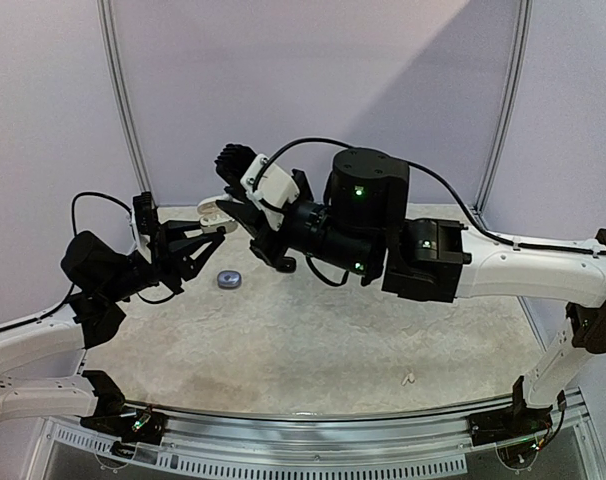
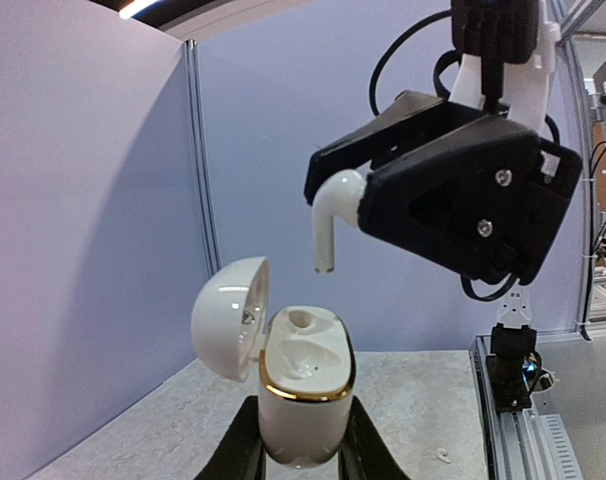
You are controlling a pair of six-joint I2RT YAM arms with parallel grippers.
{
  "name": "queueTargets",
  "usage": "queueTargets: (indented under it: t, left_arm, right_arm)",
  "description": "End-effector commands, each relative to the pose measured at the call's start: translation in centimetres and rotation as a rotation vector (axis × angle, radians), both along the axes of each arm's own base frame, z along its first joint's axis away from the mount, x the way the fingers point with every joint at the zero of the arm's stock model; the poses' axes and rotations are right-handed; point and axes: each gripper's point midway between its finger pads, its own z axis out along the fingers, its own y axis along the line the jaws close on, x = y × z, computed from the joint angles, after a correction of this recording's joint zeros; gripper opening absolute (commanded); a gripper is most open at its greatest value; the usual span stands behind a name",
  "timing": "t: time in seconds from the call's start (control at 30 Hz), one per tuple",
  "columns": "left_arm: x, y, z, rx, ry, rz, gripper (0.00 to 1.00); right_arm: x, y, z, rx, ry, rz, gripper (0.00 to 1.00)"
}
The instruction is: Insert the wireless bluetooth earbuds into the charging case
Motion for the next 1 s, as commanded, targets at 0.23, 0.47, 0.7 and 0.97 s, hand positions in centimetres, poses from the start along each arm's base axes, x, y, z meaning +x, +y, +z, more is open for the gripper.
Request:
queueTargets:
  t: [0.23, 0.47, 0.7, 0.97]
  left_arm:
    - [-0.7, -0.3, -0.1, -0.002, -0.004, -0.028, 0.00]
    - [-0.7, -0.2, 0.0, -0.008, 0.002, -0.025, 0.00]
    - [-0.6, -0.4, 0.2, -0.009, -0.001, -0.029, 0.00]
    - [-0.5, -0.4, 0.3, -0.010, 0.003, -0.031, 0.00]
  right_arm:
    - [1.5, 0.4, -1.9, -0.036, -0.001, -0.051, 0.00]
    - [1.8, 0.3, -2.6, -0.062, 0.001, -0.063, 0.00]
    - [1.9, 0.3, -3.3, -0.087, 0.003, -0.060, 0.00]
    - [1.7, 0.4, -4.1, -0.120, 0.011, -0.048, 0.00]
